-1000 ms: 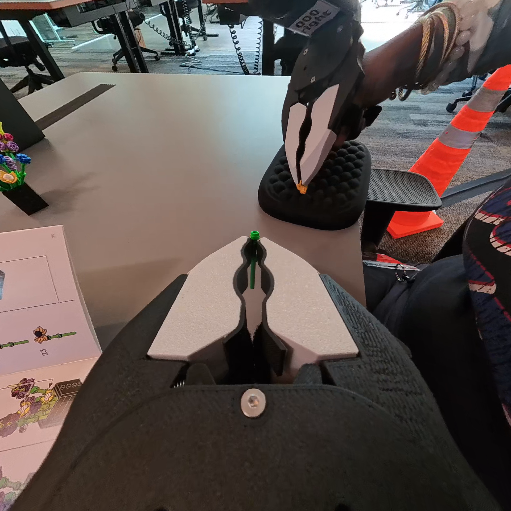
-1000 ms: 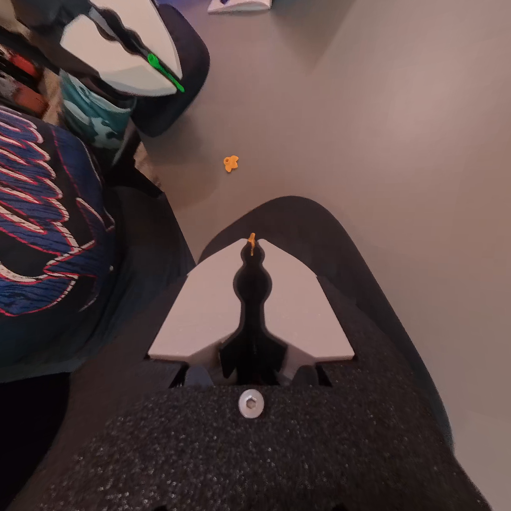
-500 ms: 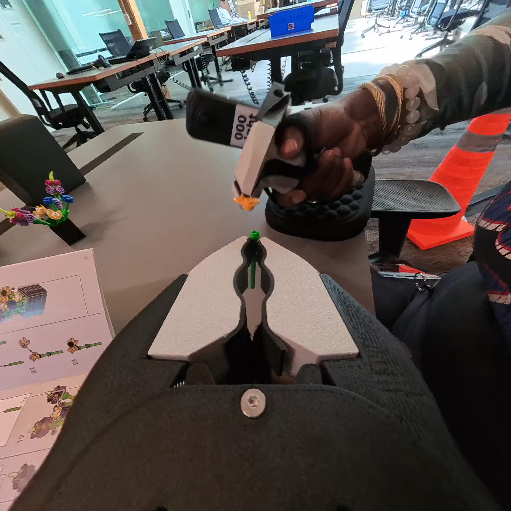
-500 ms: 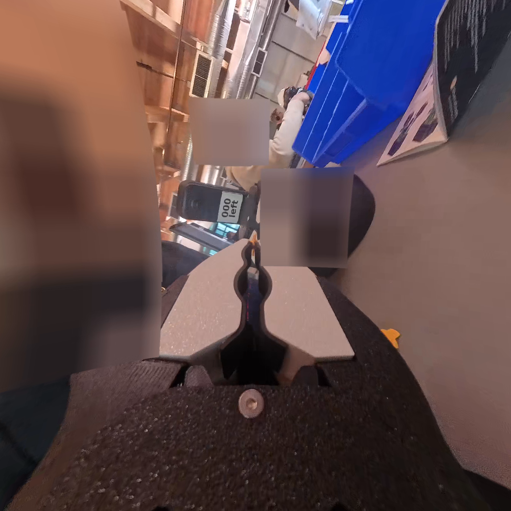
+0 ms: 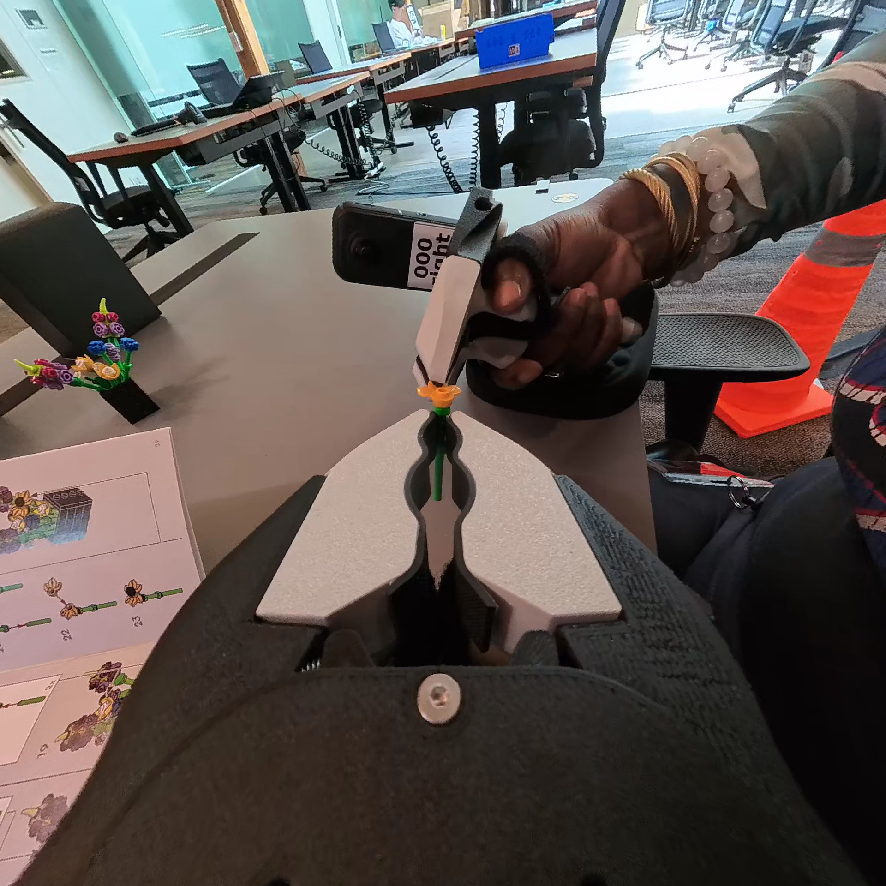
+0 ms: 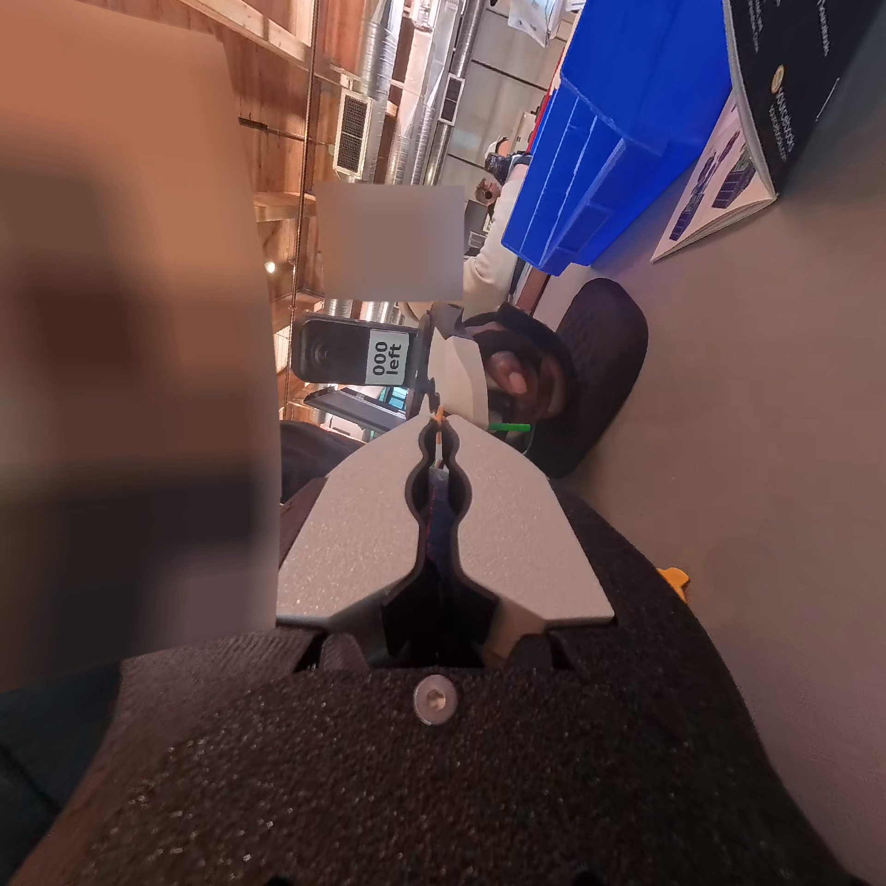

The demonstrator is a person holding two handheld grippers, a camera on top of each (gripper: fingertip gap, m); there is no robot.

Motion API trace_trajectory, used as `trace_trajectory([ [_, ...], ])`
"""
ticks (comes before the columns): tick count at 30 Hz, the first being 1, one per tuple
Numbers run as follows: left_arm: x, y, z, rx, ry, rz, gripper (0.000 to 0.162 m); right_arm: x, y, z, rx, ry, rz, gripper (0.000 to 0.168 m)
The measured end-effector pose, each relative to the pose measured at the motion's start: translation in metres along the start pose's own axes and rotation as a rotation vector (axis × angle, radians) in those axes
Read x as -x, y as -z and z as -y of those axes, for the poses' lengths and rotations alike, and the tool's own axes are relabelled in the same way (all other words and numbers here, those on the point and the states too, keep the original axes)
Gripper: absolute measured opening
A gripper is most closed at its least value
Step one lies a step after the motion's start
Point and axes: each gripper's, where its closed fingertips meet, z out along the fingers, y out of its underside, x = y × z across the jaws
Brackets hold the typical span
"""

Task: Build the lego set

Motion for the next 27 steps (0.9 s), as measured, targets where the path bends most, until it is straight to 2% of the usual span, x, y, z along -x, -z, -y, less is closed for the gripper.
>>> trace_trajectory([
  [9, 0.002, -0.002, -0.007, 0.053, 0.0, 0.015, 0.003, -0.011, 0.004, -0.001, -0.017, 0.154, -0.188, 0.003],
  [15, -0.004, -0.011, -0.023, 0.186, -0.136, 0.047, 0.003, -0.024, 0.016, -0.009, 0.07, 0.246, -0.376, 0.003],
  [20, -0.005, -0.013, -0.024, 0.198, -0.22, 0.068, 0.003, -0.025, 0.017, -0.011, 0.052, 0.204, -0.348, 0.003],
  [27, -0.003, -0.009, -0.017, 0.15, -0.192, 0.068, 0.003, -0.019, 0.014, -0.007, 0.005, 0.259, -0.323, 0.003],
])
